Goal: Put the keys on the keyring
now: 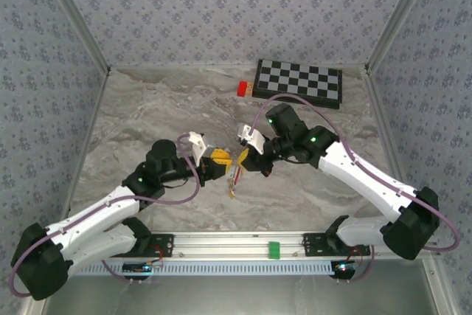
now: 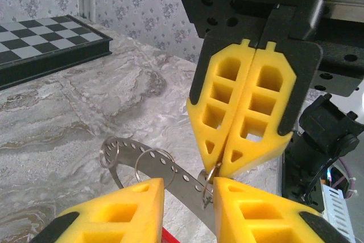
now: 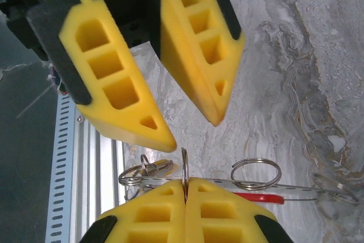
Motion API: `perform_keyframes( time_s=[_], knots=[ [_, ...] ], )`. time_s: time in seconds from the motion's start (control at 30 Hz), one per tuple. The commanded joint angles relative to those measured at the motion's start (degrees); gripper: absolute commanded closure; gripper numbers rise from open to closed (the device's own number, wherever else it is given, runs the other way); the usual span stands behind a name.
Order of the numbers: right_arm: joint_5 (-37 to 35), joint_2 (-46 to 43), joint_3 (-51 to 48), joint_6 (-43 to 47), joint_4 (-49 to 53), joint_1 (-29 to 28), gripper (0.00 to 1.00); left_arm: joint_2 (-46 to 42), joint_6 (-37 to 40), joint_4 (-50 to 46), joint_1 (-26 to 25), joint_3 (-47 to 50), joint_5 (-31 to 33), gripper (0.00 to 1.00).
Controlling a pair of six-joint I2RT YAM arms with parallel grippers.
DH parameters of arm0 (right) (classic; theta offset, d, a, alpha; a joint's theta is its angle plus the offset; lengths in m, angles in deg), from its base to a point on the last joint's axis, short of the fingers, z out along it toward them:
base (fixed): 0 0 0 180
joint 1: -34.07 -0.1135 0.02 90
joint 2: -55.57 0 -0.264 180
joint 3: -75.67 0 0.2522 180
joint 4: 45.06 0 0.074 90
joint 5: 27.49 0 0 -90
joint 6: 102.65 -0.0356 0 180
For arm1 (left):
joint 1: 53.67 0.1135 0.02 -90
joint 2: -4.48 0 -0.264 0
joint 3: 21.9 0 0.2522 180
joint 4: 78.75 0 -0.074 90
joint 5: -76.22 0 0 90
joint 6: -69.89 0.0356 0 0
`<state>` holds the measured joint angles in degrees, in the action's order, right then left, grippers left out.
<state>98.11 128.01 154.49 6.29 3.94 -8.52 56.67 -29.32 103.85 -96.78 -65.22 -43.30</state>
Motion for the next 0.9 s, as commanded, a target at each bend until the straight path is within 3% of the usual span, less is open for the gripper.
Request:
perform_keyframes(
  time_s=[0.0,0.4,0.53,0.67,0.77,0.8,0.83,0.87],
  knots=[
    [2.4,0.0,1.8,0.9,0.6,-0.4,1.0,1.0,1.4,-0.2,0.3,-2.6,-2.1,0.72],
    [2.6,-0.4,1.1,1.1,0.1,-1.2,1.0,4.1,1.2,1.2,0.3,-4.0,-7.4,0.76],
    [2.6,-0.6,0.9,1.1,0.1,-1.2,1.0,4.0,1.1,1.5,0.4,-3.9,-7.1,0.83],
    [2.3,-0.6,0.5,1.2,0.1,-1.2,1.0,3.5,1.0,1.9,0.4,-3.7,-7.1,1.0],
    [1.4,-1.1,0.1,1.4,0.1,-1.3,1.0,3.6,0.8,2.0,0.4,-3.7,-7.1,1.0],
    [1.3,-1.4,-0.2,1.2,-0.2,-1.2,0.98,3.6,0.5,2.4,0.3,-3.6,-7.1,1.0],
    [1.0,-1.9,-0.7,0.4,-0.5,-1.1,0.87,3.7,0.3,2.9,0.3,-3.4,-7.1,1.0],
    [0.7,-2.5,-1.4,-0.8,-2.1,-0.9,0.86,3.7,-0.2,3.8,0.3,-3.0,-6.9,1.0]
  ],
)
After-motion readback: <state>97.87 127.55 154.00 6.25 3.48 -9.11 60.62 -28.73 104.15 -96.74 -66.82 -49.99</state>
